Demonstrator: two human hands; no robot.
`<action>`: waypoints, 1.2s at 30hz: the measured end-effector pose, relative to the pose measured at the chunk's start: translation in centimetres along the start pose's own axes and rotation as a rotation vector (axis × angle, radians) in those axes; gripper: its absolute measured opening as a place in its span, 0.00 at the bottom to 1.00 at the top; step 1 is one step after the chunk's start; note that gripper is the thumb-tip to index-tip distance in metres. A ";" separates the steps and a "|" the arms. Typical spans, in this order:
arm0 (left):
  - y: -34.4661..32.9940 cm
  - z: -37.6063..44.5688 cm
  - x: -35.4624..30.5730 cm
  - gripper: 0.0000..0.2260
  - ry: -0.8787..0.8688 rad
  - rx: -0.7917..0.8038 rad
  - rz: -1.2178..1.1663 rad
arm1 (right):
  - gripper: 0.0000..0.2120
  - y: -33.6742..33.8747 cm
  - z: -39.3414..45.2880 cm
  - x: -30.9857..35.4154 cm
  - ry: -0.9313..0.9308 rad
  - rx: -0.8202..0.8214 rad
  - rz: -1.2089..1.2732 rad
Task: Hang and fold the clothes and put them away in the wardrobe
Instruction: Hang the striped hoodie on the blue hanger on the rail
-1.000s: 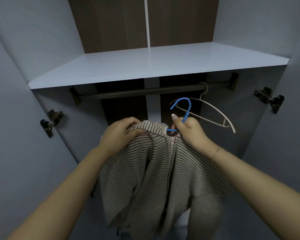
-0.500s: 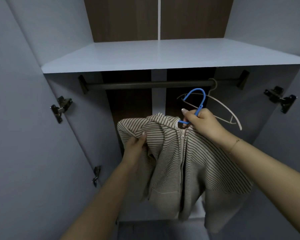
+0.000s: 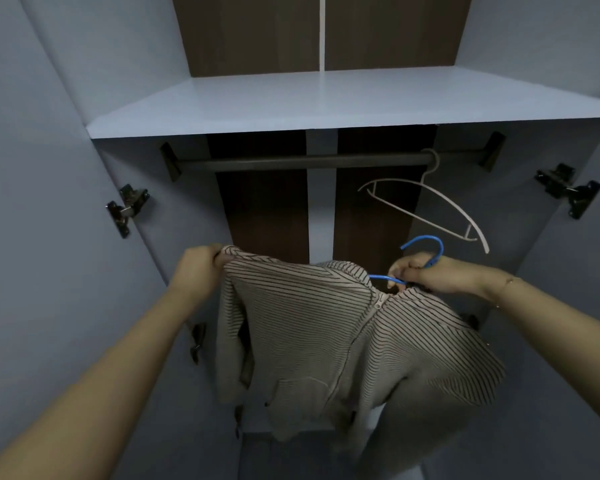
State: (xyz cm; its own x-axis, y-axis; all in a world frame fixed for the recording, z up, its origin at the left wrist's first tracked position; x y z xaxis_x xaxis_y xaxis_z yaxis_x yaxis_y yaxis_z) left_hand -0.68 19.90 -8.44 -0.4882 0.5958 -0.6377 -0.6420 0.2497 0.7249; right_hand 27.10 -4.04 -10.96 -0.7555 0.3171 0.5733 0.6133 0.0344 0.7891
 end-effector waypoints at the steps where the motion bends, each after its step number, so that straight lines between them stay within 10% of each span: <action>1: -0.1 0.0 0.6 0.11 0.029 -0.012 -0.016 | 0.14 0.0 0.2 0.4 0.007 0.001 -0.003; 6: -2.0 -0.7 -1.0 0.10 0.022 -0.086 -0.146 | 0.13 -1.6 1.1 0.9 -0.054 -0.070 0.230; 12: -11.6 -4.5 -7.5 0.19 -0.129 0.487 -0.163 | 0.13 -2.3 1.0 3.0 -0.019 -0.041 0.188; 23: -10.0 -2.3 -14.6 0.07 -0.278 0.231 -0.368 | 0.20 3.7 -5.0 -0.6 0.032 -0.323 -0.191; 32: -12.1 -1.1 -16.7 0.04 -0.489 0.334 -0.208 | 0.24 8.2 -7.7 4.9 0.309 -0.763 0.198; 36: -12.7 -1.6 -15.2 0.03 -0.464 0.295 -0.263 | 0.29 6.2 -5.3 6.3 0.192 -0.378 0.094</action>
State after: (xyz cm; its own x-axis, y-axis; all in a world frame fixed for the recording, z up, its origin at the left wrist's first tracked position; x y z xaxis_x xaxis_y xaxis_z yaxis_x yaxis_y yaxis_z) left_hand 13.92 6.41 -8.32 0.0152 0.7393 -0.6732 -0.4831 0.5949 0.6424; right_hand 24.96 -6.89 -1.28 -0.7513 0.1185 0.6492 0.5813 -0.3469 0.7360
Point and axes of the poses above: each hand's wrist, its own z-axis towards the middle knuckle, its own y-axis out of the back of the hand, x = y × z, the point moved 9 cm from there along z, towards the middle knuckle, and after that the axes turned 13 degrees about -z, right-handed, at the moved point
